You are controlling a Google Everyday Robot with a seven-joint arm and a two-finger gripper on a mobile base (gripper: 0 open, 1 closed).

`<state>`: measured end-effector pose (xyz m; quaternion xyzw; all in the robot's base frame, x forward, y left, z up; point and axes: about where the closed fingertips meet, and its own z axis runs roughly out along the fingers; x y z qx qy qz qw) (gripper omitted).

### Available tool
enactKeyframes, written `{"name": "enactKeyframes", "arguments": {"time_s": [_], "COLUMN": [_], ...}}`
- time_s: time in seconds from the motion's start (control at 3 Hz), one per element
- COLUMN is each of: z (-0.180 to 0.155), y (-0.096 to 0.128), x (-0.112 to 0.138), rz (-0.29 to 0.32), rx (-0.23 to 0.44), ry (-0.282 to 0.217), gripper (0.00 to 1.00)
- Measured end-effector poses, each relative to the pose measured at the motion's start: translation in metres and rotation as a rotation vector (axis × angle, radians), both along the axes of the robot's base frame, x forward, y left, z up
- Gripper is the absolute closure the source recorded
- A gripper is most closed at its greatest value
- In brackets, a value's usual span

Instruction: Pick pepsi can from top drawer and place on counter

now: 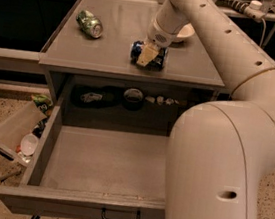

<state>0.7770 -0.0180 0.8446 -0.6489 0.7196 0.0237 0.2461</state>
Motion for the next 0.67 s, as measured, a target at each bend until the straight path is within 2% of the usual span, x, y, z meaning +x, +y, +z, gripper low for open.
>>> {"name": "enactKeyframes", "arguments": {"time_s": [0.33, 0.67], "z": [-0.0001, -0.0001], "y": [0.0000, 0.0000], "x": [0.0000, 0.0000], "rz": [0.000, 0.000], "rx": [0.000, 0.000], "ry": [0.000, 0.000], "gripper": [0.00, 0.00]}}
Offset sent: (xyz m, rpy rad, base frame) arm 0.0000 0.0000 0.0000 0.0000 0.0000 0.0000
